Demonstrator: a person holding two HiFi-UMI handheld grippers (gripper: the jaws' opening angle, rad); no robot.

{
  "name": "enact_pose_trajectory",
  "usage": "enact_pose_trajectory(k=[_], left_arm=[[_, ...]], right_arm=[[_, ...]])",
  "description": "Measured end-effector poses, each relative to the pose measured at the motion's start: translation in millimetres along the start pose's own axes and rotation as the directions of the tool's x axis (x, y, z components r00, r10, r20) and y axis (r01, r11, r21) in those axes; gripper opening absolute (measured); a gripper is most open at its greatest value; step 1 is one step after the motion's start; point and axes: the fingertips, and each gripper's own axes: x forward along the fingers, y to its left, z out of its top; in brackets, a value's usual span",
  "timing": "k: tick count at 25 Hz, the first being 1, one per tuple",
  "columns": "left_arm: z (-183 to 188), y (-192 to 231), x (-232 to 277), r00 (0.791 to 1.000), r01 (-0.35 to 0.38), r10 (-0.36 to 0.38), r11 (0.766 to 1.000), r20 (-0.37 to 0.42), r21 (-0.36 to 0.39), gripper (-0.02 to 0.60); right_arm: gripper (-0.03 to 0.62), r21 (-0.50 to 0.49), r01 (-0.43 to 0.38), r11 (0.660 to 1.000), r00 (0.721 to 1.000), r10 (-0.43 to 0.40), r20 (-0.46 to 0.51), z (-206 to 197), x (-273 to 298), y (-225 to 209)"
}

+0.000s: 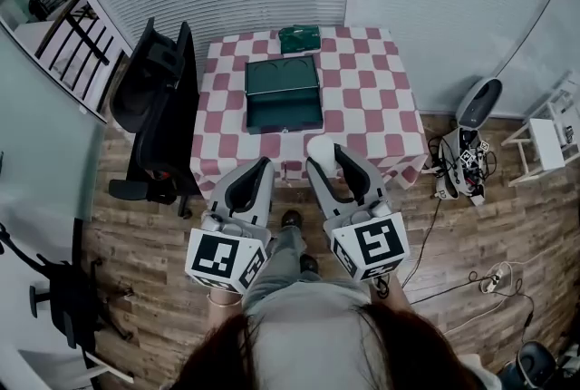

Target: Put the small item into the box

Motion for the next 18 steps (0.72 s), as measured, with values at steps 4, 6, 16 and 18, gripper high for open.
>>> enact_pose_trajectory(k=[4, 6, 16, 18], left_arm=[[-3, 6, 9, 1.0, -0.003, 0.003, 1.0, -0.005, -0.008, 0.009], [-2, 8, 14, 1.0, 0.001, -0.001, 1.0, -0.004, -0.008, 0.009], [-4, 31, 35, 1.0, 0.0, 0.0, 1.0, -0.007, -0.02, 0.009], [-3, 35, 40, 1.0, 0.006, -0.006, 1.0, -0.004, -0.015, 0.008]], right_arm=[[0.176, -0.003, -0.004, 1.0, 1.0, 0.004, -0.005, -2, 8, -4], [0.176, -0.003, -0.006, 1.0, 1.0, 0.006, -0.011, -3, 13, -7], [0.178, -0.007, -0.012, 1.0, 0.999, 0.012, -0.032, -10, 43, -14], [0.177, -0.005, -0.014, 1.0, 0.999, 0.014, -0.035, -11, 50, -17]])
